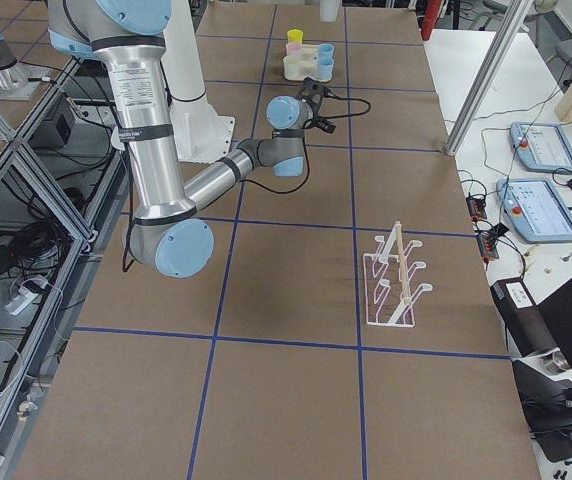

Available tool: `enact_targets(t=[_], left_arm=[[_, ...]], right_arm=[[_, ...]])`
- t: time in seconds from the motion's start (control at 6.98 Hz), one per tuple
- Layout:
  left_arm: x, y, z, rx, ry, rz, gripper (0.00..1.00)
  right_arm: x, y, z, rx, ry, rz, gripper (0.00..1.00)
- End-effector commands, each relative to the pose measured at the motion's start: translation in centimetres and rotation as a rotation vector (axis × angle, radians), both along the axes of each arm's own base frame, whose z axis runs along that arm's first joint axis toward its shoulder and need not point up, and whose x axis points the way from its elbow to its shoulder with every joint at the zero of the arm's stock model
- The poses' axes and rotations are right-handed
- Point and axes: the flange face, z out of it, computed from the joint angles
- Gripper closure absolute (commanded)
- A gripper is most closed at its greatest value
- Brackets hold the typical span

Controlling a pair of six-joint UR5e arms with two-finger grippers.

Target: Transfer IKEA cup to right arm and place on rack

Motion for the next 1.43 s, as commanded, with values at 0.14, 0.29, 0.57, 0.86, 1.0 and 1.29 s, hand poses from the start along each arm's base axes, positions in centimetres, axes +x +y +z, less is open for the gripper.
enact_targets(t=[0.14, 0.29, 0.57, 0.86, 1.0, 1.29], left_arm=[[13.7, 3.3, -9.3, -0.09, 0.197, 0.065, 1.0], [17.4, 4.5, -11.0, -0.091, 0.229, 0.064, 1.0], [20.9, 6.0, -12.3, -0.092, 0.241, 0.117, 1.0], [21.5, 5.6, -12.2, -0.096, 0.235, 0.116, 1.0], [22.0, 5.3, -11.8, -0.103, 0.225, 0.117, 1.0], [22.5, 4.9, -11.2, -0.11, 0.212, 0.115, 1.0]], right_arm=[[-6.3, 1.9, -4.8, 0.089, -0.084, -0.014, 0.01], [-8.0, 3.0, -4.8, 0.134, -0.15, 0.012, 0.01], [-8.6, 3.3, -4.5, 0.143, -0.169, 0.016, 0.01], [-8.9, 3.9, -4.6, 0.146, -0.175, 0.005, 0.01], [-8.8, 4.2, -4.9, 0.149, -0.182, 0.0, 0.01], [-9.0, 4.7, -5.1, 0.149, -0.188, -0.009, 0.01]])
